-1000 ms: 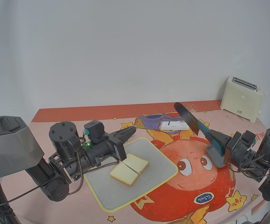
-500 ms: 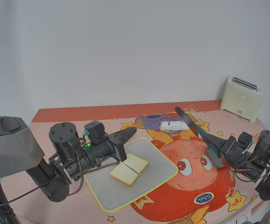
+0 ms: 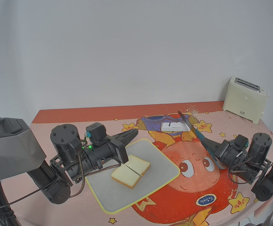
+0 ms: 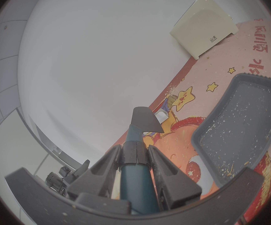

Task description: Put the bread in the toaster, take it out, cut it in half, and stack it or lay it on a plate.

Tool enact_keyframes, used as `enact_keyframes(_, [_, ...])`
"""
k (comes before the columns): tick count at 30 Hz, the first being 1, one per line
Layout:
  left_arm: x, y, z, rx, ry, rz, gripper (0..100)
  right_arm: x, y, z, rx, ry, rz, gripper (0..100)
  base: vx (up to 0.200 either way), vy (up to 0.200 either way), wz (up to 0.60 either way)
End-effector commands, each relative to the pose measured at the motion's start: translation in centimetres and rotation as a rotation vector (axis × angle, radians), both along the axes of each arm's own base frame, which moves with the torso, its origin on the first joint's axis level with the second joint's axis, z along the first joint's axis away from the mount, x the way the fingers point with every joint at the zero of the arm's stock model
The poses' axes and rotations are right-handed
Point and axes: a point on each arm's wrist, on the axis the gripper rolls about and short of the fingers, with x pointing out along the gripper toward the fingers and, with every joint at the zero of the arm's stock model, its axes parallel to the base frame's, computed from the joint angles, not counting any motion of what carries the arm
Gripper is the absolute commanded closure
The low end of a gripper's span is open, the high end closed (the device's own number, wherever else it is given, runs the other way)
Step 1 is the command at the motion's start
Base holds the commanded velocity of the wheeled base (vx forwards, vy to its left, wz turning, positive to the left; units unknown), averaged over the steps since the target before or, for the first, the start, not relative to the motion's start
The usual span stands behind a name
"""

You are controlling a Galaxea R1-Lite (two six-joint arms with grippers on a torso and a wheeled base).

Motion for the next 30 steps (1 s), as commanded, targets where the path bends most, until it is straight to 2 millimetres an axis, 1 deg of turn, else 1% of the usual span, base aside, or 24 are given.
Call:
enact_keyframes(1, [0.0,0.0,0.0,0.000,0.001,-0.001,100,0.2,0.2,-0.9,-0.031,0.024,0.000,100,0.000,0.000,0.00])
enact_keyframes(5, [0.0,0.0,0.0,0.000,0.001,-0.001,100,0.3,0.3,-1.2,-0.083,0.013,0.000,100,0.000,0.000,0.00])
enact_keyframes(9, [0.0,0.0,0.0,0.000,0.000,-0.002,100,0.4,0.5,-2.0,-0.168,0.005,0.015,100,0.000,0.000,0.00])
enact_keyframes(13, [0.0,0.0,0.0,-0.001,-0.002,-0.001,100,0.2,1.2,-2.6,-0.222,0.006,0.033,100,0.000,0.000,0.00])
enact_keyframes(19, [0.0,0.0,0.1,-0.002,-0.003,-0.001,100,-0.5,3.0,-3.6,-0.252,0.028,0.086,100,0.000,0.000,0.00])
enact_keyframes(22, [0.0,0.0,0.1,-0.006,-0.009,-0.001,100,0.0,3.7,-3.8,-0.259,0.015,0.069,100,0.000,0.000,0.00])
enact_keyframes(24, [0.0,0.0,0.1,-0.008,-0.012,-0.001,100,0.1,3.8,-3.9,-0.262,0.016,0.063,100,0.000,0.000,0.00])
enact_keyframes(25, [0.0,-0.1,0.2,-0.010,-0.016,-0.002,100,0.4,4.1,-4.2,-0.272,0.013,0.056,100,0.000,0.000,0.00])
enact_keyframes(30, [-0.1,-0.1,0.2,-0.012,-0.018,-0.002,100,0.3,4.4,-4.7,-0.310,0.013,0.070,100,0.000,0.000,0.00])
